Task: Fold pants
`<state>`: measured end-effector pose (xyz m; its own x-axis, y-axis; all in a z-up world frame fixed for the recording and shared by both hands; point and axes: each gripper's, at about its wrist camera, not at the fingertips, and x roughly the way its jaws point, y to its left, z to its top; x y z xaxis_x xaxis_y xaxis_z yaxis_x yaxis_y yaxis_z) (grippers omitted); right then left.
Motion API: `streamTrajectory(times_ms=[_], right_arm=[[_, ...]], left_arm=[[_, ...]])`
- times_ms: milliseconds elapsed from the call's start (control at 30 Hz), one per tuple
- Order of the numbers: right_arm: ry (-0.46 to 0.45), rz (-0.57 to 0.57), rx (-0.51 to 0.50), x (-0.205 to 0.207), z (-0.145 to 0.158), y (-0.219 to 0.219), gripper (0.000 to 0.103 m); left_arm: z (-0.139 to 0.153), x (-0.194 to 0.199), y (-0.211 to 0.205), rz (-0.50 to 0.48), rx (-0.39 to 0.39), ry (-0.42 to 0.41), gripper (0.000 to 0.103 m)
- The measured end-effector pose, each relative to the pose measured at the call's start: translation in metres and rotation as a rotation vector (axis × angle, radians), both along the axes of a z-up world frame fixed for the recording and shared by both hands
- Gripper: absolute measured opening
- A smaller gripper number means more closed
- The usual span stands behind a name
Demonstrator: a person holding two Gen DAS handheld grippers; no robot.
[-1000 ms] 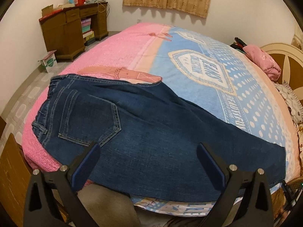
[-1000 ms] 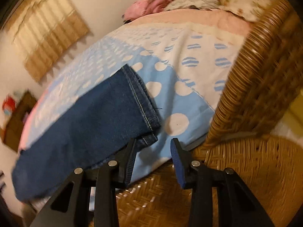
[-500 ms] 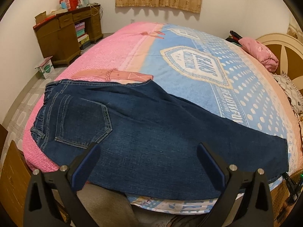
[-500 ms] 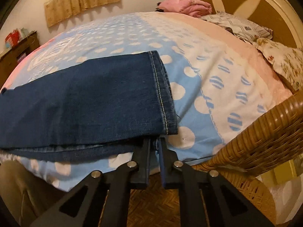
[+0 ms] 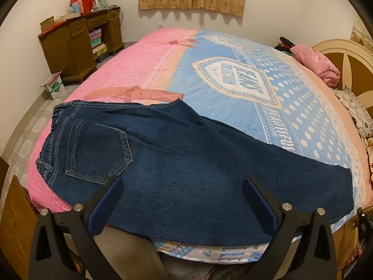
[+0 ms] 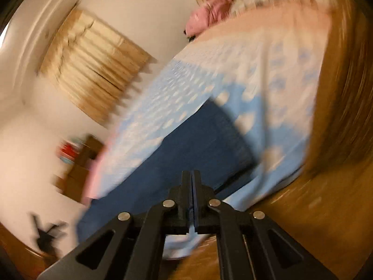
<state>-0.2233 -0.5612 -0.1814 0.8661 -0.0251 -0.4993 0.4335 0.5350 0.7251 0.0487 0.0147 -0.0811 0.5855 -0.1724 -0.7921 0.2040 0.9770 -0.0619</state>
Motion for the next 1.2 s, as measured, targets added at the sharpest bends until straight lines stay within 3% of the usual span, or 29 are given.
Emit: streamTrajectory(times_ms=[67,267,367,467,600,700,833,1033,1200], right_arm=[[0.049,0.004,0.079,0.013,-0.019,0.004,0.003],[0.07,-0.062,0.242,0.023,-0.06,0.006,0.003],[0.024,-0.091,0.353,0.027,-0.078,0.003,0.003],[0.014,-0.108,0.347,0.029,-0.077,0.0,0.003],[-0.071,-0.196,0.351,0.012,-0.068,-0.011,0.006],[-0.045,-0.205,0.364,0.004,-0.071,-0.011,0.039],[-0.069,-0.204,0.374,0.001,-0.074,-0.009,0.047],[-0.061,-0.172,0.297,0.014,-0.061,-0.008,0.048],[-0.016,-0.19,0.318,0.022,-0.063,-0.005,0.048]], left_arm=[[0.0,-0.002,-0.001,-0.006,0.007,-0.001,0.103],[-0.002,0.003,0.011,0.028,-0.027,0.006,0.103],[-0.007,0.004,0.014,0.035,-0.04,0.025,0.103],[-0.01,0.004,0.012,0.03,-0.031,0.029,0.103],[-0.009,0.003,0.012,0.028,-0.018,0.013,0.103],[-0.011,0.006,0.016,0.039,-0.031,0.024,0.103],[-0.018,0.008,0.017,0.045,-0.044,0.055,0.103],[-0.018,0.007,0.017,0.042,-0.037,0.045,0.103],[-0.019,0.007,0.017,0.042,-0.04,0.053,0.103]])
